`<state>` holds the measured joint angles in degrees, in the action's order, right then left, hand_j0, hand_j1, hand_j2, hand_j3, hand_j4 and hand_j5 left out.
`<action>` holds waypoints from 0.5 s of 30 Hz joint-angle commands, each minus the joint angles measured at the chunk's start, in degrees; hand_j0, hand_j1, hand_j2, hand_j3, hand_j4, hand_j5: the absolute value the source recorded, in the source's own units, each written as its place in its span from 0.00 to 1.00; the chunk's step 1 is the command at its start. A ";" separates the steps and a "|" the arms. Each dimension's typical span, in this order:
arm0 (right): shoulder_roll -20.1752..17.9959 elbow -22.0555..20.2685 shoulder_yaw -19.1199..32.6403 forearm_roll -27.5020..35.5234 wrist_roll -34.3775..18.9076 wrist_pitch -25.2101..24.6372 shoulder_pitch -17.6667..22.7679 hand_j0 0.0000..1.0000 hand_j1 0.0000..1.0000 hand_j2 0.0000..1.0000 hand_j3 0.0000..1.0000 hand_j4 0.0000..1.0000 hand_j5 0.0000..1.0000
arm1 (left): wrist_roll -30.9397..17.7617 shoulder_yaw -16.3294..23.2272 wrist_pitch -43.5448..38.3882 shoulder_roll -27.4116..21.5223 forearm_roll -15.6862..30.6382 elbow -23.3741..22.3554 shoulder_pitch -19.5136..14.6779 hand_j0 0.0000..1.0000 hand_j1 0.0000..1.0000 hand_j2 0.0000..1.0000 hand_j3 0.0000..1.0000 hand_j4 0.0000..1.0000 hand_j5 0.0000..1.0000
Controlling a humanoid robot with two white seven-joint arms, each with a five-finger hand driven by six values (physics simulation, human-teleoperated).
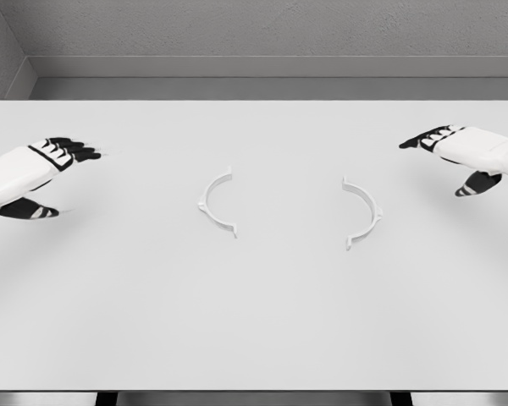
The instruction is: Assemble PVC drainage pipe clamps
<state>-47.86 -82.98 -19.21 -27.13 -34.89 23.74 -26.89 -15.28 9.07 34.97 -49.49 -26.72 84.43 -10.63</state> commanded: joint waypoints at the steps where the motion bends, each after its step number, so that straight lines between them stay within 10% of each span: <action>1: -0.04 -0.25 -0.65 0.33 -0.11 -0.18 0.00 1.00 1.00 1.00 1.00 1.00 1.00 | -0.28 -0.72 0.03 0.09 0.09 -3.39 0.00 1.00 1.00 1.00 1.00 1.00 1.00; 8: 1.63 0.19 -1.97 0.06 -0.11 1.49 -0.26 1.00 1.00 1.00 1.00 1.00 1.00 | -0.36 -0.19 0.03 3.17 -2.28 -2.69 -0.53 1.00 1.00 1.00 1.00 1.00 1.00; 15: 4.88 2.12 -2.32 -0.46 -0.11 0.87 -0.70 1.00 1.00 1.00 1.00 1.00 1.00 | -7.40 -1.69 0.03 17.76 -6.06 -2.16 -3.16 1.00 1.00 1.00 1.00 1.00 1.00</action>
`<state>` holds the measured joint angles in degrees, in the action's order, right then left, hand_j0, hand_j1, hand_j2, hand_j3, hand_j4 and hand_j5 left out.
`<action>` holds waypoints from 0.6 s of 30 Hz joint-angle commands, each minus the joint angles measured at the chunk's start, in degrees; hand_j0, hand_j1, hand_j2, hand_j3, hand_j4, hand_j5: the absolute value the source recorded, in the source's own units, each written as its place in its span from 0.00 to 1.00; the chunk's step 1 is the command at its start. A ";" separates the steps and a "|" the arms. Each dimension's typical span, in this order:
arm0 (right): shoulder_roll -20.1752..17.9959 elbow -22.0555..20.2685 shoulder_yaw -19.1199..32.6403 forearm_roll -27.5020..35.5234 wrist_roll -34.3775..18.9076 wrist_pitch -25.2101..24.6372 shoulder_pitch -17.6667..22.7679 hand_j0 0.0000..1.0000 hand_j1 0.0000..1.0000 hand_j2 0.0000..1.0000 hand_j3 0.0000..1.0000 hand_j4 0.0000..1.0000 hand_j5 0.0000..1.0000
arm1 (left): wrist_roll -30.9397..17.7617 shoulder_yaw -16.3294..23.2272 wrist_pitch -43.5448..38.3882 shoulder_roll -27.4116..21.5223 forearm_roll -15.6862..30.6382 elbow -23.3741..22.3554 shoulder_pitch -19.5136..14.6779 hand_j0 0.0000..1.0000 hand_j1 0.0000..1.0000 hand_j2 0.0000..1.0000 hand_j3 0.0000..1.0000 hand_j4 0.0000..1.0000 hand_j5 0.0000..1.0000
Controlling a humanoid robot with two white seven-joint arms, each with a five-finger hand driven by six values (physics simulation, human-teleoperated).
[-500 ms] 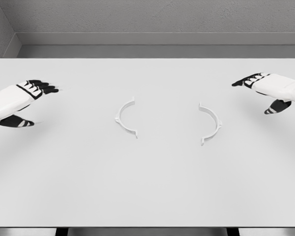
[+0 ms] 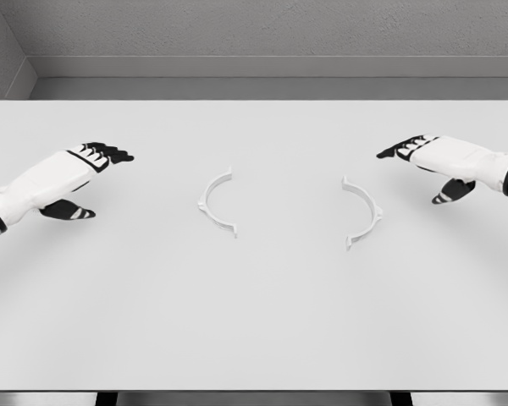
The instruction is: Assemble PVC drainage pipe clamps
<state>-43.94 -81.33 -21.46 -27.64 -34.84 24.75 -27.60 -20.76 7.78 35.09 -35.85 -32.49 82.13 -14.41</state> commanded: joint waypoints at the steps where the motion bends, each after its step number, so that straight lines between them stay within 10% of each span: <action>1: 1.31 0.55 -0.16 -0.13 2.22 -0.14 0.00 1.00 1.00 1.00 1.00 1.00 1.00 | -2.01 -0.57 -0.09 5.70 -2.13 0.22 0.00 1.00 1.00 1.00 1.00 1.00 1.00; 18: 7.02 4.07 -0.60 -0.48 4.69 -0.14 0.26 1.00 1.00 1.00 1.00 1.00 1.00 | -1.92 1.18 -0.09 18.54 -15.32 -1.45 -4.92 1.00 1.00 1.00 1.00 1.00 1.00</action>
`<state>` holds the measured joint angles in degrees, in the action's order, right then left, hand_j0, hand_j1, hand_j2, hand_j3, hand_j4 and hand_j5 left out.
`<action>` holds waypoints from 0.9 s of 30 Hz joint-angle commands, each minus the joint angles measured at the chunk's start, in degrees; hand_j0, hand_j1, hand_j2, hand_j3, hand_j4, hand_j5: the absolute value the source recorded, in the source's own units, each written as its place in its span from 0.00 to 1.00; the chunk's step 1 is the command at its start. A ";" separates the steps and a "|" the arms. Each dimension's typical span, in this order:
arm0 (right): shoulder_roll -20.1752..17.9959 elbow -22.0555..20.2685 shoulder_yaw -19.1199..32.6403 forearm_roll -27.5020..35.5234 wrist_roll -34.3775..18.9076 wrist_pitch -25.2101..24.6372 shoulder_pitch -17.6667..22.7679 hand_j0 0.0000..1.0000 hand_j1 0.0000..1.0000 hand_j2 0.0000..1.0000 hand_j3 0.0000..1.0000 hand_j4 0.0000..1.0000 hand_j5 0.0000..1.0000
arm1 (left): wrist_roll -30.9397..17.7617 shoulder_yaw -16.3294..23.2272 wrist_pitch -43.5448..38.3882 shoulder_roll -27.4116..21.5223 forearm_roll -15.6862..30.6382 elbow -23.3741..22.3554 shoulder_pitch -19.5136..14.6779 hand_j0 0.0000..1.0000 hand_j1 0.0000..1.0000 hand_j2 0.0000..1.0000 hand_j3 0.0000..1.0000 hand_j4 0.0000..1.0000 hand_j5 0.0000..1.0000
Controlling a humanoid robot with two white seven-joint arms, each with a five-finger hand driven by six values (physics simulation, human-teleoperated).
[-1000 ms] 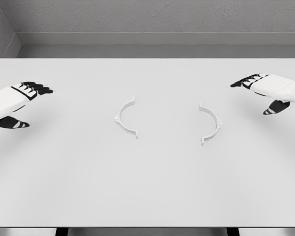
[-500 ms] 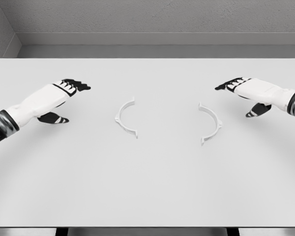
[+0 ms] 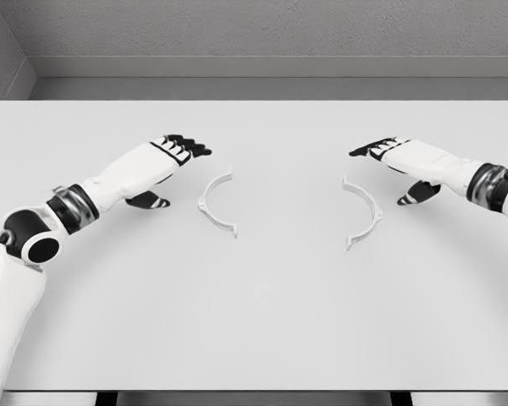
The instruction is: Assemble PVC drainage pipe clamps
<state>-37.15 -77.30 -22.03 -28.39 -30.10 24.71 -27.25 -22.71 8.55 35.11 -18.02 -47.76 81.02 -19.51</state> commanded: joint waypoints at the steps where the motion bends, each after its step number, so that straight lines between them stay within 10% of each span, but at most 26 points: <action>1: 0.15 -0.04 0.06 0.27 -0.14 -0.11 0.00 1.00 1.00 1.00 1.00 1.00 1.00 | 0.03 0.32 -0.13 1.94 -1.02 -0.51 -0.09 1.00 1.00 1.00 1.00 1.00 1.00; 27: 0.14 -1.45 -2.14 1.41 -1.72 -0.11 -0.09 1.00 1.00 1.00 1.00 1.00 1.00 | 0.03 2.26 -4.43 5.98 -1.90 -5.70 -2.55 1.00 1.00 1.00 1.00 1.00 1.00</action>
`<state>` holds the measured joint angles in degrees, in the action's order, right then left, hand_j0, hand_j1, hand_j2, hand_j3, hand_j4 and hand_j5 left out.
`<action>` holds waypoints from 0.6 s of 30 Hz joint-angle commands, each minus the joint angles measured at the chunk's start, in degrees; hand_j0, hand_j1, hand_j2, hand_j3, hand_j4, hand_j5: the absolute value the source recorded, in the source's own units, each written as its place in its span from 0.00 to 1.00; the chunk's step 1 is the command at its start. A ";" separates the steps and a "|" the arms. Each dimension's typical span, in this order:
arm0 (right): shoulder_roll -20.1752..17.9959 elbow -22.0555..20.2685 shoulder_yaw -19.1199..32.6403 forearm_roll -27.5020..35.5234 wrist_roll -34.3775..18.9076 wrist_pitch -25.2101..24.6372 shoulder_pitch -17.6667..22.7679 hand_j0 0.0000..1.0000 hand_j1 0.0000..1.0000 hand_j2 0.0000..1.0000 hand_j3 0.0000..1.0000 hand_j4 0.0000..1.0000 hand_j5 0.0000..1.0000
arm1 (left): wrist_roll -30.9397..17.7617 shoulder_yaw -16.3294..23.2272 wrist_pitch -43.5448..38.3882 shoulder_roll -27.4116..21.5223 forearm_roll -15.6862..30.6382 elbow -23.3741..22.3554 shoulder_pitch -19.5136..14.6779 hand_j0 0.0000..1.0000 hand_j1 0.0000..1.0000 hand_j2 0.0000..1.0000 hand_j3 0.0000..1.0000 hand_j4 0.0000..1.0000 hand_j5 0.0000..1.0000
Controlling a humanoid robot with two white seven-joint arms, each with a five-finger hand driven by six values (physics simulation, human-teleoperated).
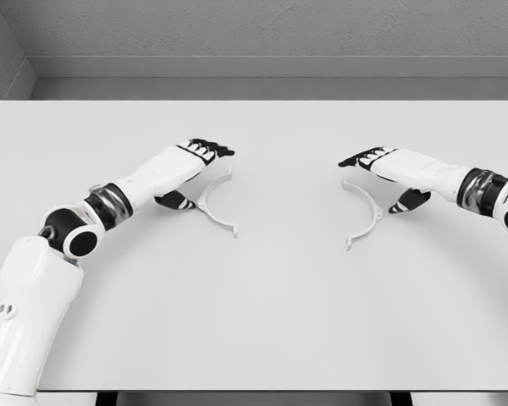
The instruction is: Assemble PVC drainage pipe clamps
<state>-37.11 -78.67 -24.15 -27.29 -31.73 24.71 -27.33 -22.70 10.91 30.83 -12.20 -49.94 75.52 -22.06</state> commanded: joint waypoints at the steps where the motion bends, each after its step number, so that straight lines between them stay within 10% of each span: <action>1: 0.11 -0.08 -0.02 0.30 -0.09 -0.10 0.00 1.00 1.00 1.00 1.00 1.00 1.00 | 0.03 -0.10 -0.15 0.15 0.28 -0.20 0.00 1.00 1.00 1.00 1.00 1.00 1.00; 18: 1.34 -0.17 -0.02 0.39 -0.09 -0.10 0.00 1.00 1.00 1.00 1.00 1.00 1.00 | 0.03 0.08 -0.06 2.09 -0.07 -1.69 -1.23 1.00 1.00 1.00 1.00 1.00 1.00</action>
<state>-35.83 -78.82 -24.18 -27.21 -31.82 24.71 -27.33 -22.62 10.98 30.85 -10.48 -50.50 73.80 -23.29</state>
